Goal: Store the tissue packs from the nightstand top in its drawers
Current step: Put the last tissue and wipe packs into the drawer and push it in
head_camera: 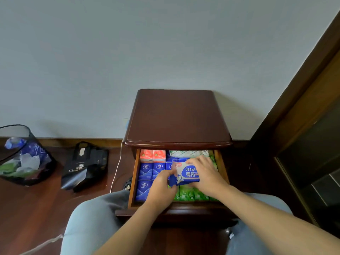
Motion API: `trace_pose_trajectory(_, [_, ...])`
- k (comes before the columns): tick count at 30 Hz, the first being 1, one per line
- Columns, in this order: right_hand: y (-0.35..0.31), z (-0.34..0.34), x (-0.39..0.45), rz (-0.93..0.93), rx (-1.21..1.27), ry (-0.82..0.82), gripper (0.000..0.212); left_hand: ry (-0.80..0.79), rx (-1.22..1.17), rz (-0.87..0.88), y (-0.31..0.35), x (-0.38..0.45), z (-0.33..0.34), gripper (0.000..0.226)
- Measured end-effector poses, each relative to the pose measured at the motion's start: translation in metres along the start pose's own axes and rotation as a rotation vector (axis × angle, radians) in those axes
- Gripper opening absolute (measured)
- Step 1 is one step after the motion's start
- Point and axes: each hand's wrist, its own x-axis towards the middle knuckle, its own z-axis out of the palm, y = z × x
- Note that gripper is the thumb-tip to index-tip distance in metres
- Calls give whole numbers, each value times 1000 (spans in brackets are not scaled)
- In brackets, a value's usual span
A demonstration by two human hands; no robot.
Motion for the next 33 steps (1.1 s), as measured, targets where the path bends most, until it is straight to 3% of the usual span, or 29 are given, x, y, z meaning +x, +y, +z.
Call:
trace_pose_trajectory(5, [3,14,5,40,4,-7,69,-118,-20,-36,3,8,3,54])
trace_pose_trajectory(9, [13,16,5,75,11,-50,61,-124,-53,-36,1,10,6,53])
trace_pose_trajectory(12, [13,10,0,55,7,-32,60,-66,4,-34,-3,5,3,56])
trace_pose_trajectory(15, [5,-1,-13,23,-1,40,55,72,80,73,-7,-10,-4,44])
trace_pose_trajectory(19, [-5,-5,-55,28,69,259,29,227,206,251,-19,-42,-8,27])
trace_pose_trajectory(22, [-12,6,-93,71,75,387,26,301,313,339,-28,-64,-4,25])
trace_pose_trajectory(33, [-19,45,-149,191,45,445,34,317,346,363,-46,-96,5,30])
